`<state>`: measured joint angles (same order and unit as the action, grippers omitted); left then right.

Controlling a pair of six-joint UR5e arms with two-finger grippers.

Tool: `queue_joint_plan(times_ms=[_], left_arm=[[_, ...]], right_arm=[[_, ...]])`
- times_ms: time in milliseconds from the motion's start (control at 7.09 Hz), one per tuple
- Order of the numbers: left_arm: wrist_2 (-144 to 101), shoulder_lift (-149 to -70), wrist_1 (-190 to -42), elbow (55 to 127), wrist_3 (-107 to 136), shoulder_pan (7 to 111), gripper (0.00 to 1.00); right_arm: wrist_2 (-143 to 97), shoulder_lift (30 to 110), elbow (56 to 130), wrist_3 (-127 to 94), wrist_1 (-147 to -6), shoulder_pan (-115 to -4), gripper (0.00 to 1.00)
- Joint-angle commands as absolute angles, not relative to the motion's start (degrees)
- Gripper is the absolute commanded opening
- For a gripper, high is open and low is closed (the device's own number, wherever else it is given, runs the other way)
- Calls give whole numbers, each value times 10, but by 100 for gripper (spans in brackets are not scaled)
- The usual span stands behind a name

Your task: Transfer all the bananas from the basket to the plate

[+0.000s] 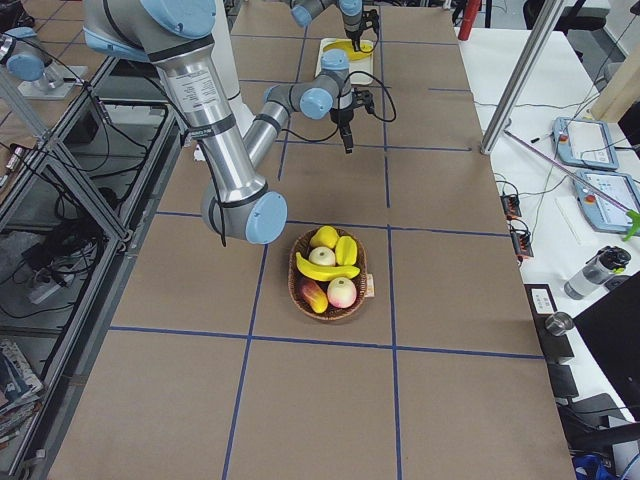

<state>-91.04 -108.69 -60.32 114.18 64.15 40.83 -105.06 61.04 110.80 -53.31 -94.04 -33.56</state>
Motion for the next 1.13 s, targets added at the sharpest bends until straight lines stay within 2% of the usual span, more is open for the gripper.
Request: queue_joint_plan(times_ms=[0,423,988], left_arm=[[-897,-1016,-673,1138,701,408,0],[-873,-1017,-724,1065,785,406,0],[-856,-997,-726,1056,723,410,6]], right_arm=[[-1050,611,1108,-534,-940,-336,100],[-1049,611,1108,-536,-940,-334,100],[-1049,611,1112,-539,-940,-334,100]])
